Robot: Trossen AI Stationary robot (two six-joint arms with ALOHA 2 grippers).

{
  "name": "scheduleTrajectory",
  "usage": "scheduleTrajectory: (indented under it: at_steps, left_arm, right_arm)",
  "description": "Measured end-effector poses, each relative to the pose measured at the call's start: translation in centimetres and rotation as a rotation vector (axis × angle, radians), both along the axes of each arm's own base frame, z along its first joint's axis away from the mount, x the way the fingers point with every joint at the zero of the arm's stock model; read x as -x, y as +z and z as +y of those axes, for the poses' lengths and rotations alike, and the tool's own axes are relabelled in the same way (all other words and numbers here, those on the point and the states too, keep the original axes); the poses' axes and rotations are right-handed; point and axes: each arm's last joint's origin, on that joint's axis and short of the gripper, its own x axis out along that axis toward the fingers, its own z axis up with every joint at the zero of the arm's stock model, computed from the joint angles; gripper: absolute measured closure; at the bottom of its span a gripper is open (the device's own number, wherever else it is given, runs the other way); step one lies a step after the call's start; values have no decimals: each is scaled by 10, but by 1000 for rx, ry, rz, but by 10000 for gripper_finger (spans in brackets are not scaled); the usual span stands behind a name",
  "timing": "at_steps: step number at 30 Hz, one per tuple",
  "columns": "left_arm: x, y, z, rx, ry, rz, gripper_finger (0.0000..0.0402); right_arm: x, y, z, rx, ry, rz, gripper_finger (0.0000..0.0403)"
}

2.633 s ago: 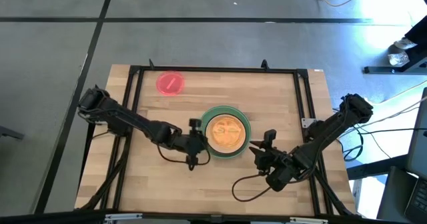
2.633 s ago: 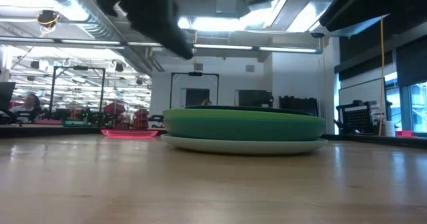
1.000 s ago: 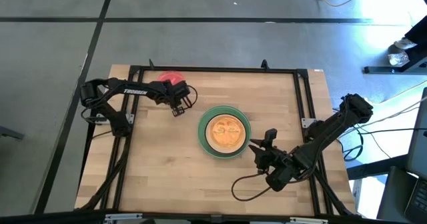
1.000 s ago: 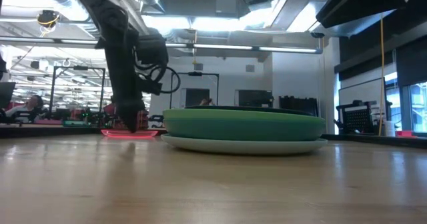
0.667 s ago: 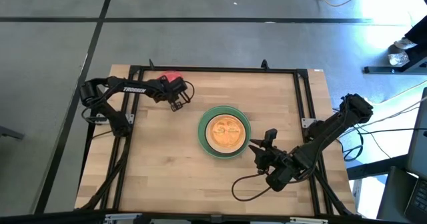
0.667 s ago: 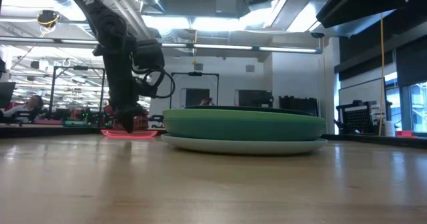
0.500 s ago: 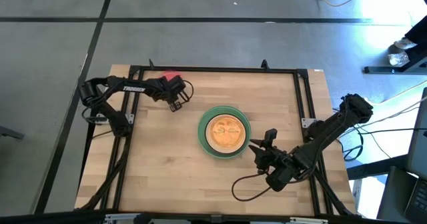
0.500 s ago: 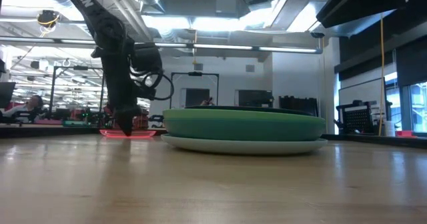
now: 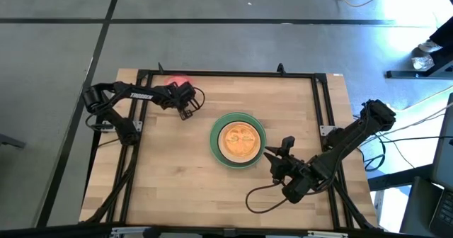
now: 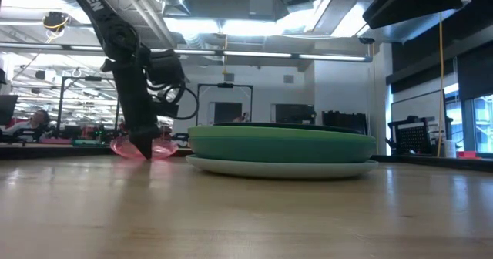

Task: Stack plastic plates
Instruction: Stack the transparent pink plate on top of the transparent orange plate

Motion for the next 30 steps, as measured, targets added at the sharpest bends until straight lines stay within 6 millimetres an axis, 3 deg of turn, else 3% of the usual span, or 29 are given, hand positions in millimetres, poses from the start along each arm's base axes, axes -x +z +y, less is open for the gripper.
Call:
scheduleTrajectory:
  at_steps: [5, 12, 17, 24, 30]
  left_arm:
    - [-5, 0, -7, -36, -17, 15, 395]
    - [-25, 10, -33, -98, -124, 57, 398]
    - [-46, 39, -57, -153, -224, 28, 400]
    - [-75, 89, -103, -167, -412, -177, 400]
    - [-96, 108, -141, -110, -604, -410, 401]
  right_arm:
    - [0, 0, 0, 1, -1, -1, 292]
    - [0, 0, 0, 4, -1, 2, 292]
    - [0, 0, 0, 4, -1, 1, 292]
    - [0, 0, 0, 3, -1, 1, 292]
    - [0, 0, 0, 2, -1, -1, 292]
